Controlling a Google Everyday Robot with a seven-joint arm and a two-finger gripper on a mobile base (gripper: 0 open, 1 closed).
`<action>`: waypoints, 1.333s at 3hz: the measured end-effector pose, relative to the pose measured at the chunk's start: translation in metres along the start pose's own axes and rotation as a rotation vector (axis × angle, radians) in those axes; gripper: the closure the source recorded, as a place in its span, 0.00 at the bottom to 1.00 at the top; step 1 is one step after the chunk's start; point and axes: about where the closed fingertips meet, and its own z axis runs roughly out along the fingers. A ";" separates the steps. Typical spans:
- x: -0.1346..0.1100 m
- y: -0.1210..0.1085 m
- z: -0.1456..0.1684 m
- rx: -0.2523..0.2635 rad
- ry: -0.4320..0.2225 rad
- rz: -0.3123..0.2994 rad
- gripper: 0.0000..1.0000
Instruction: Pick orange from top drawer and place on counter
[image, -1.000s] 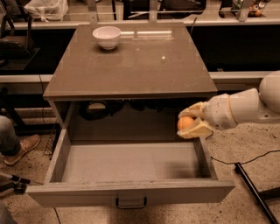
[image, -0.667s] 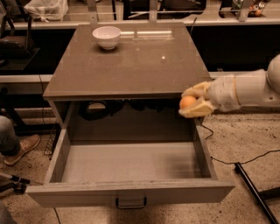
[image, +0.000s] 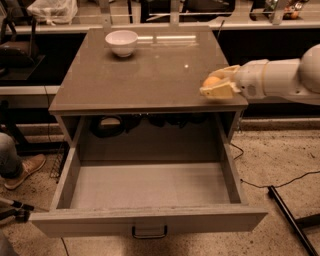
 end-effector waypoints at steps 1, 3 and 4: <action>-0.008 -0.019 0.024 0.022 -0.048 0.091 1.00; -0.019 -0.042 0.095 0.051 -0.085 0.216 0.75; -0.020 -0.046 0.117 0.062 -0.076 0.236 0.51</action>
Offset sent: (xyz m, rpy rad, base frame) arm 0.0963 0.0500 -0.0090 0.2398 0.0843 -0.1307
